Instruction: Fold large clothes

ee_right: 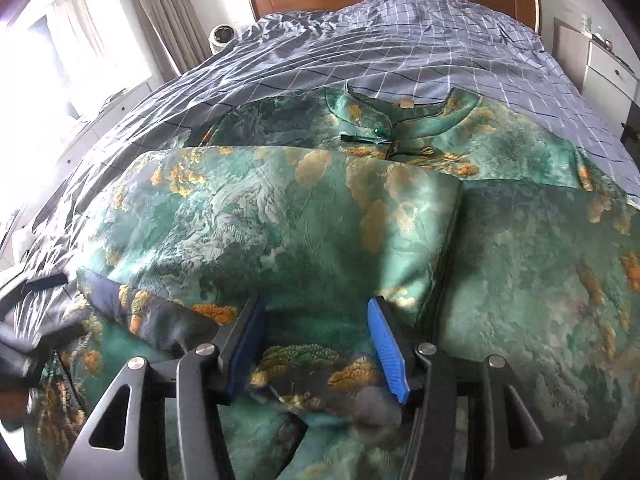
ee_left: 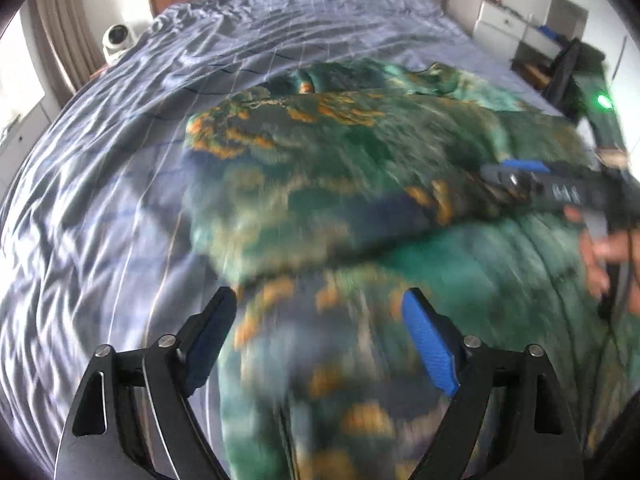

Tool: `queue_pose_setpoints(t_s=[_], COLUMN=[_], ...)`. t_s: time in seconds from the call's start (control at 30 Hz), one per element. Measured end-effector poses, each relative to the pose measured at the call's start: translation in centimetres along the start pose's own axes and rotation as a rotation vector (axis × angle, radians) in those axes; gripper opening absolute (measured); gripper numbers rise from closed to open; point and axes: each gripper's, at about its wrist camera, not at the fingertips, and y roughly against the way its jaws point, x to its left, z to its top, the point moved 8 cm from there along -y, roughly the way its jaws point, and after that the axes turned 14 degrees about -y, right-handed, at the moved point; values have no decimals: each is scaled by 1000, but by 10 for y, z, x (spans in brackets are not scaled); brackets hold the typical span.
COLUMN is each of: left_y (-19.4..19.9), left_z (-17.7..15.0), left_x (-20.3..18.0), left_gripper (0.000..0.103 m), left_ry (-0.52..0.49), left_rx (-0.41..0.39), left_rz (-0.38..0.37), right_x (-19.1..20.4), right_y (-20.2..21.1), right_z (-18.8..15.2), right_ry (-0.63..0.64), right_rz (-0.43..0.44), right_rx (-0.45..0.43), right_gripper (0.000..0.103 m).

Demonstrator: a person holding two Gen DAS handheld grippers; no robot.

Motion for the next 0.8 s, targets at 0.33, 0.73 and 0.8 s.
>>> queue_pose_setpoints(t_s=[0.33,0.73,0.8], left_y=[66,44,38], left_z=[-83,-139,-142], left_x=[36,-16,-28], left_gripper=[92,93,93], left_ry=[127,188,172], left_rx=[-42,35,58], left_rz=[63,-231,-256], right_x=[-32,-211,-224], right_y=[123,227,228], right_z=[-36,-178,-196], right_ry=[-50,-252,-283], right_rz=[26,-169,-165], right_rx=[-95,-34,-7], right_gripper=[87,87,87])
